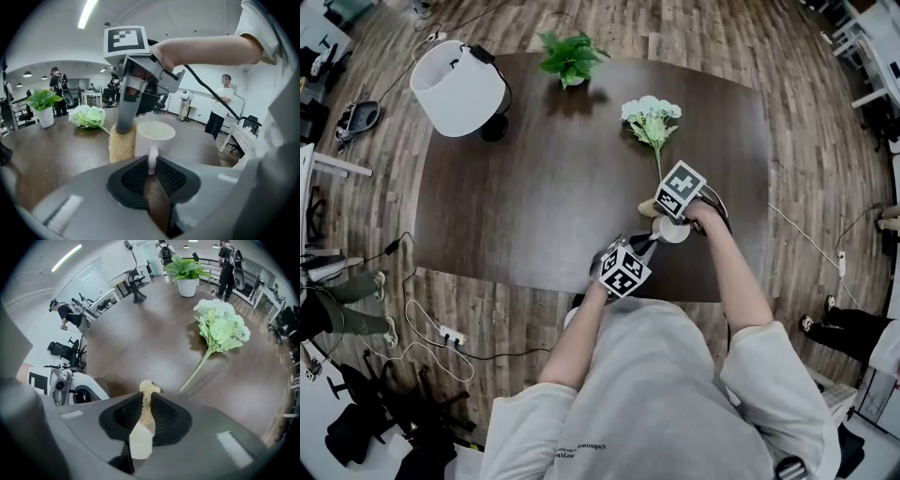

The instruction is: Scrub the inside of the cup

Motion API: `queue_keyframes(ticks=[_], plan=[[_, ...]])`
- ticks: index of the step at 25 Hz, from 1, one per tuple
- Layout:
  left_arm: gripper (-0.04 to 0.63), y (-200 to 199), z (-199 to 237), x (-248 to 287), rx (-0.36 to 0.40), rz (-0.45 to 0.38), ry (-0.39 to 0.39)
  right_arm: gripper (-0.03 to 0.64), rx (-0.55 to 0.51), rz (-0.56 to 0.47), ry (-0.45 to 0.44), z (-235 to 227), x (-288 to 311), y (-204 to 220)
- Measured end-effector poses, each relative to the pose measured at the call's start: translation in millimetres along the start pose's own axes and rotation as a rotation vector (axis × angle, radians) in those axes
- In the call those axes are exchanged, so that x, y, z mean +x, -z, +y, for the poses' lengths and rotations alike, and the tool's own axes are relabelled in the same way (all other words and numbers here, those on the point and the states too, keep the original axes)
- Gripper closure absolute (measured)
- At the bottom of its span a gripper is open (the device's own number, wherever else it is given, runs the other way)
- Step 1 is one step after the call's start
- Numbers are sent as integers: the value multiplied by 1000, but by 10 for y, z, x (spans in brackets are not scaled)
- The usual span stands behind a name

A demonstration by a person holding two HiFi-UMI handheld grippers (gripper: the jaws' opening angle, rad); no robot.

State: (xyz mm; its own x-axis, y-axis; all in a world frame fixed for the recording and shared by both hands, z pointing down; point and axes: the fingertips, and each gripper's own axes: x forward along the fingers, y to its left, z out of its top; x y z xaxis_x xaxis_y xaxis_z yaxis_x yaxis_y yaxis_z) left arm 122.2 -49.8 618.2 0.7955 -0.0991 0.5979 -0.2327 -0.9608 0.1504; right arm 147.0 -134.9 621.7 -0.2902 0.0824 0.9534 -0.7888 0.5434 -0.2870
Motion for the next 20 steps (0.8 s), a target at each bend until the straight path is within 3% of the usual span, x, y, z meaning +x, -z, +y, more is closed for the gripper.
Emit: queue_keyframes(ticks=[7,20], plan=[[538,49,87,-49,-58,8,-102,538,-40,25,32,-198,-90,254],[540,126,178,-76,-86,32,-213,538,78,-72,-27,-225,-191,700]])
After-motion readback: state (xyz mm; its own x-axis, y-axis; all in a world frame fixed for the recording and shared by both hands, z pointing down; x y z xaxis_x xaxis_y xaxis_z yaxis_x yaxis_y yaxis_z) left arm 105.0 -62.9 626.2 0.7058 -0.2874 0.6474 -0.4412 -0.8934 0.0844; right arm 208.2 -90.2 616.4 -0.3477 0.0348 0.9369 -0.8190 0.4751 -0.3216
